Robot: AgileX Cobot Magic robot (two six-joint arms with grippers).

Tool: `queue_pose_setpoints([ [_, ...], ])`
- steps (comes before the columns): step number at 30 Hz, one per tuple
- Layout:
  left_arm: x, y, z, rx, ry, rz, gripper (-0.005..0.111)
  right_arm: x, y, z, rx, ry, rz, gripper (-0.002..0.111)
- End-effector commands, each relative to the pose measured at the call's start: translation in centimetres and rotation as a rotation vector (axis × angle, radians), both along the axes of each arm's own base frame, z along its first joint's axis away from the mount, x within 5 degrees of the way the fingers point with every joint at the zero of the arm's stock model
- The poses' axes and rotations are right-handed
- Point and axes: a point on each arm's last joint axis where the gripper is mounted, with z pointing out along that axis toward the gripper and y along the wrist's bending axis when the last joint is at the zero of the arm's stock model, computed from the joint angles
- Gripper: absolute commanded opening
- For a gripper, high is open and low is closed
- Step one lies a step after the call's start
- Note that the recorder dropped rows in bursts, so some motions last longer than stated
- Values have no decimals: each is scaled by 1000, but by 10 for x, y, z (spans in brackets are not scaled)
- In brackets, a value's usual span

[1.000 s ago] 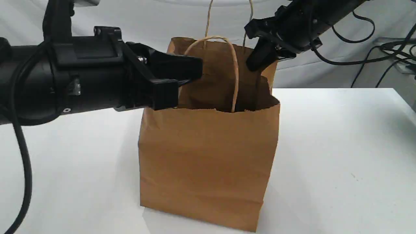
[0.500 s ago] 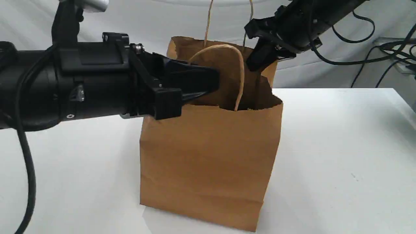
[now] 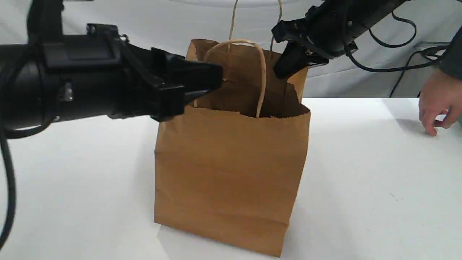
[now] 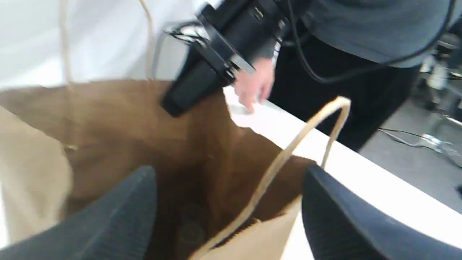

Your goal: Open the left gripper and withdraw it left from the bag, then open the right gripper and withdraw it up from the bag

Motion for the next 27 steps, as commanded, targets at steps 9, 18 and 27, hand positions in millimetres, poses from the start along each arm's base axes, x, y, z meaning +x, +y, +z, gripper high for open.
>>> queue_pose_setpoints([
  [9,-48,36,42,-11,-184,77,37,0,1,-1,-4,0,3,0],
  [18,-68,47,22,23,-187,74,15,0,1,0,0,-1,6,42],
  [27,-74,51,6,18,-140,80,15,-10,0,21,17,-48,10,54],
])
